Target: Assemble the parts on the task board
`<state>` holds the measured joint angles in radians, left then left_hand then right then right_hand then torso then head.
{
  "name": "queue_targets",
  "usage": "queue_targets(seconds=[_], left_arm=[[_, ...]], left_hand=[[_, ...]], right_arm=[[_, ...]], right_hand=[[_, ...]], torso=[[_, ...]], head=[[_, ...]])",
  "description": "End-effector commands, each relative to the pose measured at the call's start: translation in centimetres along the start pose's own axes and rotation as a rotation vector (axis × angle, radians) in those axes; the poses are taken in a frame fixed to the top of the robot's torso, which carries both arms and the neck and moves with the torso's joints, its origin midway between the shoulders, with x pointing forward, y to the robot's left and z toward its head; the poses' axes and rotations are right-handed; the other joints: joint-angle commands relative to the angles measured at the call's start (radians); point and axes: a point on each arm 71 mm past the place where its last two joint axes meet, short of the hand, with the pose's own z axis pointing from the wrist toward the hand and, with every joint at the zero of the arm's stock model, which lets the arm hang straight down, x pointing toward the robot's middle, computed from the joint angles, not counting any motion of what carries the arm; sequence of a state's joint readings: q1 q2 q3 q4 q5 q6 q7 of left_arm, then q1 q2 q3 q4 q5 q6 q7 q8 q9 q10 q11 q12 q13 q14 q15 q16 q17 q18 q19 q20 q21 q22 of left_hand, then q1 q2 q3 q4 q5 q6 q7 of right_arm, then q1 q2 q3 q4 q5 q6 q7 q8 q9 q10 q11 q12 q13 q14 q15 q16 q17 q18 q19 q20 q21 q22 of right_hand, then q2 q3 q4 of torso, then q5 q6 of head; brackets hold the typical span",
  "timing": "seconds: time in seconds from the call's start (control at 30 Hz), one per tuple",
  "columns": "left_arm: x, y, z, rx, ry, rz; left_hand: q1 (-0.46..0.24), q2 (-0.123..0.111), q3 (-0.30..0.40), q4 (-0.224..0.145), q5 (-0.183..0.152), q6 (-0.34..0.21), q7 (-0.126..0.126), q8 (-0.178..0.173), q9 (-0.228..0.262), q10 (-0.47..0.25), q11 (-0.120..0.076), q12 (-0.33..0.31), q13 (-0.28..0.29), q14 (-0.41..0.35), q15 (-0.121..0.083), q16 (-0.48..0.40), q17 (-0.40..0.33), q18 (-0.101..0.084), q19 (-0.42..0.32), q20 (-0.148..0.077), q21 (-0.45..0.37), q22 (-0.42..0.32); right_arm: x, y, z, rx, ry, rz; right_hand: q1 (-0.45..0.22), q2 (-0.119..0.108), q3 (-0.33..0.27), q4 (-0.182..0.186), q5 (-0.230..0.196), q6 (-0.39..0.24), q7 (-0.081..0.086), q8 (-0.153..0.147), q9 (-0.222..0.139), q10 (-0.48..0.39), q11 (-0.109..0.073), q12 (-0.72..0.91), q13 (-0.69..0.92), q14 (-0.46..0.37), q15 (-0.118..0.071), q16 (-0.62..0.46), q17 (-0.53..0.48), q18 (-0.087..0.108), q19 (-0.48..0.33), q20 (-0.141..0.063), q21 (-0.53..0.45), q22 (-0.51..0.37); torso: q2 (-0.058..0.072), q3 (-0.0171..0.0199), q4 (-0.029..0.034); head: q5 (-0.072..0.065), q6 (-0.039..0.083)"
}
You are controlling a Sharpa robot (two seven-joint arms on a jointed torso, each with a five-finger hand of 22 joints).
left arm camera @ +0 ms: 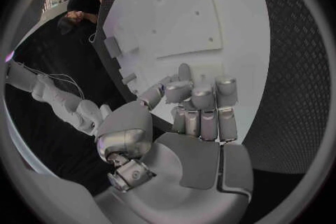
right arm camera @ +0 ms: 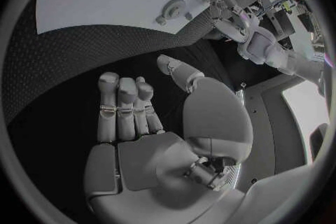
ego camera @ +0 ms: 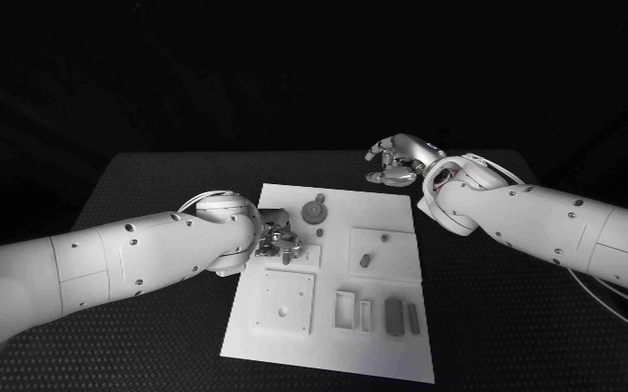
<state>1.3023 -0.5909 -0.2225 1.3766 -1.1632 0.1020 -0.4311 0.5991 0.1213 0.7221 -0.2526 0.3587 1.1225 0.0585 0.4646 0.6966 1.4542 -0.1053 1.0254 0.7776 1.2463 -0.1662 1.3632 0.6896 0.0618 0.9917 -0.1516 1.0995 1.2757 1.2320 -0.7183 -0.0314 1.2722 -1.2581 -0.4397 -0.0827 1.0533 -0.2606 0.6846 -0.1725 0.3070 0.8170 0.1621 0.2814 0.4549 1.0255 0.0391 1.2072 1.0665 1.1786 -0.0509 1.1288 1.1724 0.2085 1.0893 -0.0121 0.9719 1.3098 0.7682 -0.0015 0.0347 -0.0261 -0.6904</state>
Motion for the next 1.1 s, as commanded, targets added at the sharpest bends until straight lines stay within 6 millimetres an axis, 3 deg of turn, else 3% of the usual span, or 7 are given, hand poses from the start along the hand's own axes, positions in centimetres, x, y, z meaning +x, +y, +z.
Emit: queue_targets(seconds=[0.03,0.33,1.1], left_arm=[[0.66,-0.05,0.10,-0.004,0.045,0.006],[0.57,0.03,0.11,-0.006,0.036,0.011],[0.63,0.14,0.68,-0.033,0.101,0.031]], left_hand=[[-0.009,0.010,0.030,0.033,-0.005,0.119,-0.089,-0.001,-0.002,-0.040,-0.035,0.006,-0.002,0.024,-0.032,0.007,-0.002,0.008,0.000,-0.117,-0.004,0.001],[-0.015,0.027,0.041,0.023,0.016,0.118,-0.089,0.003,-0.005,-0.042,-0.035,0.011,-0.008,0.023,-0.031,0.010,-0.005,0.009,-0.002,-0.117,-0.003,0.005],[-0.017,0.030,0.045,0.016,0.019,0.117,-0.089,0.005,-0.007,-0.043,-0.035,0.013,-0.011,0.022,-0.031,0.011,-0.007,0.009,-0.002,-0.117,-0.003,0.006]], right_arm=[[0.11,0.10,0.02,-0.008,0.013,-0.003],[0.18,0.14,0.06,-0.009,0.015,-0.004],[0.31,0.20,0.10,-0.011,0.021,-0.006]], right_hand=[[0.006,0.006,0.000,-0.004,0.004,0.015,0.007,0.004,-0.001,-0.159,0.019,0.004,-0.001,-0.006,0.001,0.006,-0.001,0.053,-0.002,0.002,-0.004,0.016],[0.006,0.007,0.001,-0.005,0.010,0.015,0.007,0.005,-0.003,-0.159,0.019,0.005,-0.003,-0.007,0.001,0.006,-0.001,0.053,-0.003,0.002,-0.004,0.016],[0.008,0.009,0.002,-0.007,0.016,0.015,0.007,0.005,-0.004,-0.160,0.019,0.007,-0.005,-0.007,0.001,0.007,-0.002,0.053,-0.003,0.003,-0.004,0.016]], torso=[[0.000,-0.0007,0.0007],[0.000,-0.0007,0.0010],[0.000,-0.0003,0.0009]], head=[[-0.001,0.000],[0.001,-0.001],[0.001,-0.001]])
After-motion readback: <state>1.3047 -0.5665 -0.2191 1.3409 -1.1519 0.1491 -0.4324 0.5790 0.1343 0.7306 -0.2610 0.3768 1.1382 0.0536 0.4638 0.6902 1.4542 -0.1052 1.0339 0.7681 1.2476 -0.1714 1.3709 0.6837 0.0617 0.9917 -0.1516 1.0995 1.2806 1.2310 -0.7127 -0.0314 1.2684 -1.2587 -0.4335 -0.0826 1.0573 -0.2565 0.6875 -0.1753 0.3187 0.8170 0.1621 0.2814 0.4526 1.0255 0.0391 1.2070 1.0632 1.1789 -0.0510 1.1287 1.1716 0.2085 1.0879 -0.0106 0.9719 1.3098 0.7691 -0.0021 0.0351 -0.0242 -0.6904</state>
